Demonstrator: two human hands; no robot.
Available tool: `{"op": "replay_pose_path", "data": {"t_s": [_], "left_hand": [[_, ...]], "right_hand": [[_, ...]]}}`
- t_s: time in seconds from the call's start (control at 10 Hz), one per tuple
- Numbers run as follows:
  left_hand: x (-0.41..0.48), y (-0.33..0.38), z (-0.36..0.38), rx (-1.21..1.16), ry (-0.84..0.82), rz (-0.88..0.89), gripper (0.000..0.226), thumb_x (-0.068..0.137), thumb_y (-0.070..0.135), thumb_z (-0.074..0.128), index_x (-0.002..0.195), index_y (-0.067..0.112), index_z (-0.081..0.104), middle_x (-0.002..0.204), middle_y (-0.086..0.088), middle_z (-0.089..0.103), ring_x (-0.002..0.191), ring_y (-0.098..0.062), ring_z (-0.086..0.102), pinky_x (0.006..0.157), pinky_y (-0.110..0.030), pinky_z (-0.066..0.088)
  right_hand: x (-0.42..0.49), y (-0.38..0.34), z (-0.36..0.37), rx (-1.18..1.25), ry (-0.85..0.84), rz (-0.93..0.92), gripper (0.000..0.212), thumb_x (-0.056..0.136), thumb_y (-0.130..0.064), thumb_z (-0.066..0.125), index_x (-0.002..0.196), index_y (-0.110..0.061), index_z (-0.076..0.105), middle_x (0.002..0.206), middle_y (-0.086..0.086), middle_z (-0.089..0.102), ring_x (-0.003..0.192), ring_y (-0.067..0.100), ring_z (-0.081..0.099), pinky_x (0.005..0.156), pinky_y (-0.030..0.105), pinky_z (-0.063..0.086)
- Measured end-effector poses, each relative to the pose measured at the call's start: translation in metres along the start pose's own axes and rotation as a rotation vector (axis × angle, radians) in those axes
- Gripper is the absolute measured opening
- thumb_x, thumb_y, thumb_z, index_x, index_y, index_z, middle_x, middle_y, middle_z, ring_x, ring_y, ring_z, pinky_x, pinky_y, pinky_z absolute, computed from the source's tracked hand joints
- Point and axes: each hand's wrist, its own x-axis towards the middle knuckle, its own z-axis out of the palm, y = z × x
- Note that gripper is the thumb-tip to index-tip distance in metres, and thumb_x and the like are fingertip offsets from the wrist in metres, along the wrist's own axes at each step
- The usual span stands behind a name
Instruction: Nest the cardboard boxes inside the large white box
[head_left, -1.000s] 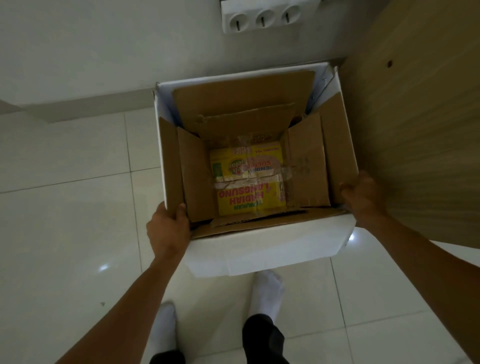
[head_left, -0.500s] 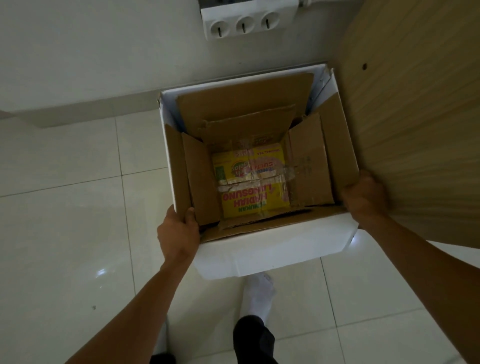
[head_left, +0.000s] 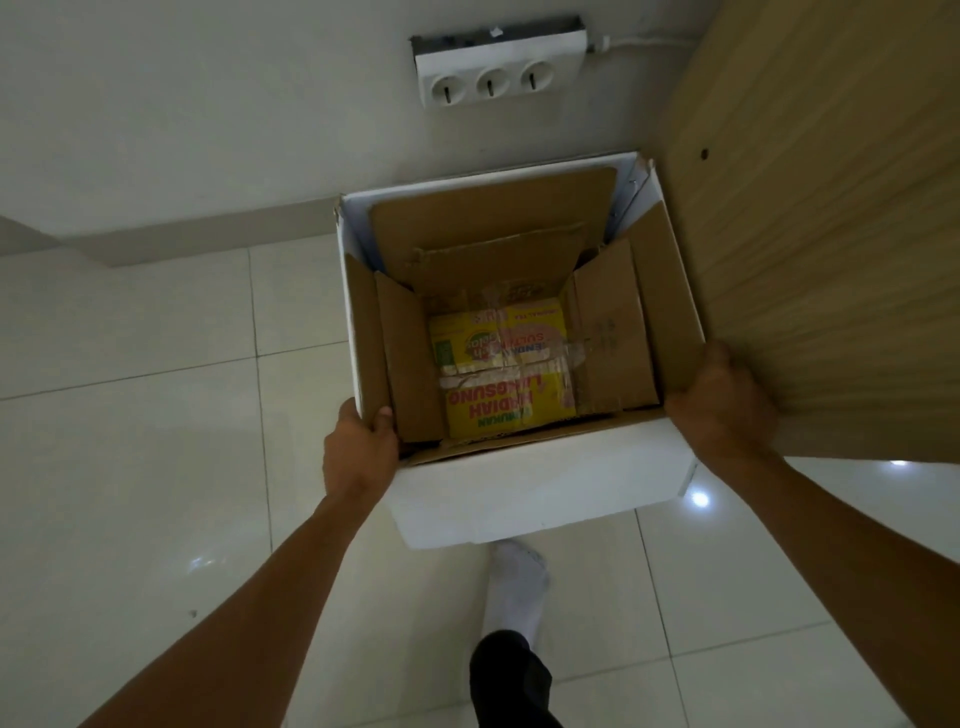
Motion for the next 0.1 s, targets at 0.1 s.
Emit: {"op": "replay_pose_path", "data": {"t_s": [0.1], "left_hand": [[-0.0092, 0.0017, -0.0079, -0.009, -0.022, 0.009, 0.048, 0.093, 0.033, 0.051, 0.133, 0.009, 0.04, 0.119, -0.018, 0.061, 0.096, -0.033, 0.059, 0.079, -0.038, 0.048]], "right_hand": [[-0.0161, 0.0001, -0.0069, -0.121, 0.046, -0.099, 0.05, 0.079, -0.016, 0.063, 0.123, -0.003, 0.045, 0.105, 0.023, 0.055, 0.087, 0.038, 0.056, 0.067, 0.04, 0.044]]}}
